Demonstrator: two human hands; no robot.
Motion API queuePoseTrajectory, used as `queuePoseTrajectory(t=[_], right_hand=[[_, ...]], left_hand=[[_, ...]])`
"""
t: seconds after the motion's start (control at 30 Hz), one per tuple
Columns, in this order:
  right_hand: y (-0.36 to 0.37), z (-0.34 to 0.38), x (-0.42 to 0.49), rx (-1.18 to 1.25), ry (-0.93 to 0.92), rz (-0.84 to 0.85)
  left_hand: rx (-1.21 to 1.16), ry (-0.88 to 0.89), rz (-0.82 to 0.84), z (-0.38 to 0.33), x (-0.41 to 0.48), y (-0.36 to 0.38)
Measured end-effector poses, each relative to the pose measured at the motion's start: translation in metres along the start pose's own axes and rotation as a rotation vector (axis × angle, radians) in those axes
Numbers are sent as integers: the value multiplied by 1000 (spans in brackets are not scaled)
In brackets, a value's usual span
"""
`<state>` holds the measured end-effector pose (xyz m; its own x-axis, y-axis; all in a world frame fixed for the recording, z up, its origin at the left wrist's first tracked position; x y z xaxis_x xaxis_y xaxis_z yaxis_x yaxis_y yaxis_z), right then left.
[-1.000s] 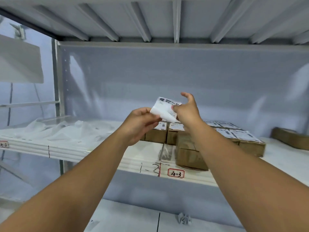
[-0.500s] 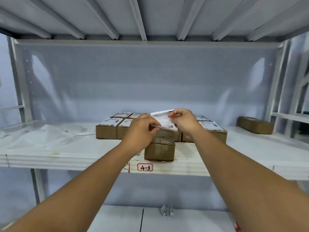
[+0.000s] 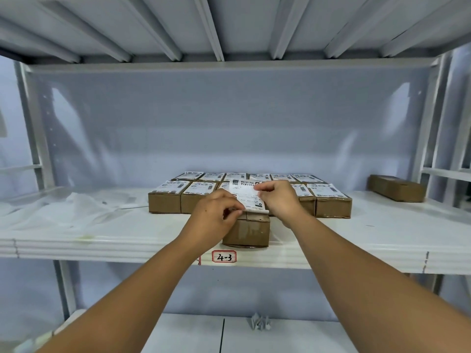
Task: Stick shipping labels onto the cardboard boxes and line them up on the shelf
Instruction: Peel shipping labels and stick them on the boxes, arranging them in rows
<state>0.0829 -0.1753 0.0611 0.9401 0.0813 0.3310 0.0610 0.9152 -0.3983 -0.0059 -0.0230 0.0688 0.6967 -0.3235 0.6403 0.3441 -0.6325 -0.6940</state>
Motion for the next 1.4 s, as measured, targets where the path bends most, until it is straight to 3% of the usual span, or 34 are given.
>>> queuePoseTrajectory(t=[0.43, 0.73, 1.13, 1.4], right_hand=[[4, -3, -9, 2, -22, -30], [4, 8, -16, -255, -43, -3], [13, 21, -12, -592, 5, 153], [15, 15, -5, -726, 5, 224]], left_hand=[[-2, 54, 33, 5, -5, 6], [-86, -3, 115, 7, -6, 5], [176, -87, 272, 7, 2, 3], [-93, -162, 327, 13, 2, 3]])
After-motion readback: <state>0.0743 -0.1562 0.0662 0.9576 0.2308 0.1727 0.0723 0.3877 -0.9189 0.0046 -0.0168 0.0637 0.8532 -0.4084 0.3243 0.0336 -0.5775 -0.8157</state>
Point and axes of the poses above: each hand's wrist, its own x-axis towards the middle knuckle, its own y-axis out of the palm, z = x × y, the point moved 7 cm from there along x, towards the middle knuckle, and after that the axes turned 10 degrees about z, right-handed, at the moved point
